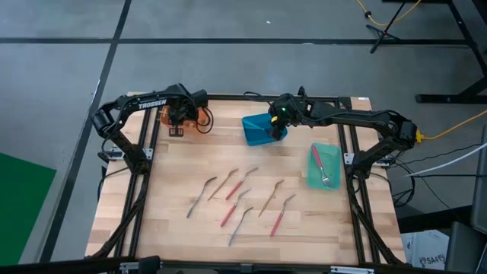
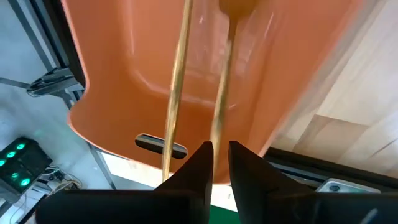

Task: Sort silverware by color (type)
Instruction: Put the gold fork into the orange bin, then put the pink fork into the green bin

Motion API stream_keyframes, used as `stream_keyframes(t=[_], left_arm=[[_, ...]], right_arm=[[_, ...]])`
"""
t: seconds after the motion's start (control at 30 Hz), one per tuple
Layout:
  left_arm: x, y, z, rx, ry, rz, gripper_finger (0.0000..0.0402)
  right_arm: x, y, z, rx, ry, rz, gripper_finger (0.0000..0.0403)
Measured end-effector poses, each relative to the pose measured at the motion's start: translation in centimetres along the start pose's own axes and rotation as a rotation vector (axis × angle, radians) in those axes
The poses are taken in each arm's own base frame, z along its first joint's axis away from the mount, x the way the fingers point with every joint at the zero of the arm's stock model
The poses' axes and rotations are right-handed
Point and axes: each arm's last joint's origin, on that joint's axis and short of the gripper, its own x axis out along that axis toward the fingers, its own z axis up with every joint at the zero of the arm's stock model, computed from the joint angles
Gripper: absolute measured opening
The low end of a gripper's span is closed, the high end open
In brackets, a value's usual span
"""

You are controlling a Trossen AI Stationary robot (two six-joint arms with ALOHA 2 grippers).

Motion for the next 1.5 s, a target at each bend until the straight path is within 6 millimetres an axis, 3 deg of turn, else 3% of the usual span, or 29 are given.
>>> stream_keyframes(t=[0.33,0.63,1.0,1.27,1.5], left_arm=[[0.0,0.1,0.2,-0.025,-0.016,0.009,0.0064],[0.0,0.1,0.2,-0.110,-0.012,0.012,0.0064],[-1.2,-0.3,-0.7,-0.117,-0.053,0.036,0.0064],[-4.3,-1.5,-2.0,-0.246,-0.254,0.085,0.0064],[-7.1,-4.1,-1.9,-0.365,-0.507,-0.028,0.0064]], right_arm=[[0.0,0.1,0.0,-0.004,0.000,0.012,0.0138],[-0.1,1.0,0.0,-0.093,-0.015,0.177,0.0138],[-1.4,6.8,-0.3,-0.418,-0.059,0.295,0.0138],[-2.5,10.5,-0.9,-0.588,-0.090,0.356,0.0138],[-4.0,13.9,-1.8,-0.671,-0.113,0.447,0.0138]])
